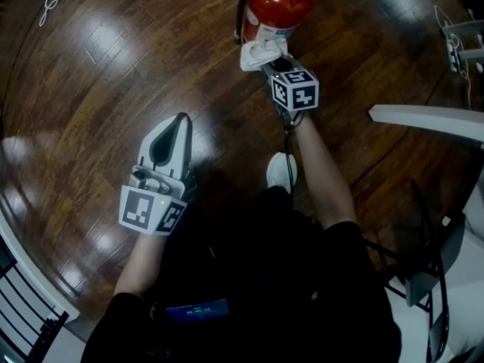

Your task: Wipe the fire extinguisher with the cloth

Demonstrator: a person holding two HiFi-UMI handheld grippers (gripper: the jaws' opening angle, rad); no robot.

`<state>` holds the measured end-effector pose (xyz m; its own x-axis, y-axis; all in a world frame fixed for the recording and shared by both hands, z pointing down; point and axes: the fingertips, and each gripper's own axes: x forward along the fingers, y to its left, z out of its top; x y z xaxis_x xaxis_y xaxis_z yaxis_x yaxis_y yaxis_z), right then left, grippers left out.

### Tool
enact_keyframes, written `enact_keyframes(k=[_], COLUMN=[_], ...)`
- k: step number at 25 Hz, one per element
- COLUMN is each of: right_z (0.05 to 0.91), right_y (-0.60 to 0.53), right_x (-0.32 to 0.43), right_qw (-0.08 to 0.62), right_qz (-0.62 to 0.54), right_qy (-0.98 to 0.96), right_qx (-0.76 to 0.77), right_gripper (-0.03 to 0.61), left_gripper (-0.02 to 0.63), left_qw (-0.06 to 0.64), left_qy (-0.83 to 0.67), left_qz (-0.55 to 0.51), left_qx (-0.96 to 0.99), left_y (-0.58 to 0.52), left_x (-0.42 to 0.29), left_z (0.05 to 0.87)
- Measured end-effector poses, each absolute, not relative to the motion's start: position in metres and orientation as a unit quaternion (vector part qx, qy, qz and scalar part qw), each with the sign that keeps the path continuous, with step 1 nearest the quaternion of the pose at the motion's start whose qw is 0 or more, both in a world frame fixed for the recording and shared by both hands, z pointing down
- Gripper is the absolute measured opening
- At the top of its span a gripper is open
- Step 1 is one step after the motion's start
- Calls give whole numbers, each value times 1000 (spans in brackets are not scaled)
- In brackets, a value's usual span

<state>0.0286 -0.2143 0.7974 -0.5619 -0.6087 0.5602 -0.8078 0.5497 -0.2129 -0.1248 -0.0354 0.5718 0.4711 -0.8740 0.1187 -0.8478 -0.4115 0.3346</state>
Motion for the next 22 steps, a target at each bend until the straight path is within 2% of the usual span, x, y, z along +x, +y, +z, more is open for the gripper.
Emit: enact_keyframes(k=[9,22], right_z=[803,714], right_y=[-212,-184], right_x=[28,22], right_qw=[227,143], right_qz=[230,198], right_qy=[-851,-875], right_qx=[415,419], right_gripper=[115,115], left_gripper=[2,2], left_qw=[180,168], left_qy=[-518,-512], left_qz=[-39,-49], left_qx=[835,841], left_y=[-35,-27], left_x=[-131,-134], left_z=[574,559])
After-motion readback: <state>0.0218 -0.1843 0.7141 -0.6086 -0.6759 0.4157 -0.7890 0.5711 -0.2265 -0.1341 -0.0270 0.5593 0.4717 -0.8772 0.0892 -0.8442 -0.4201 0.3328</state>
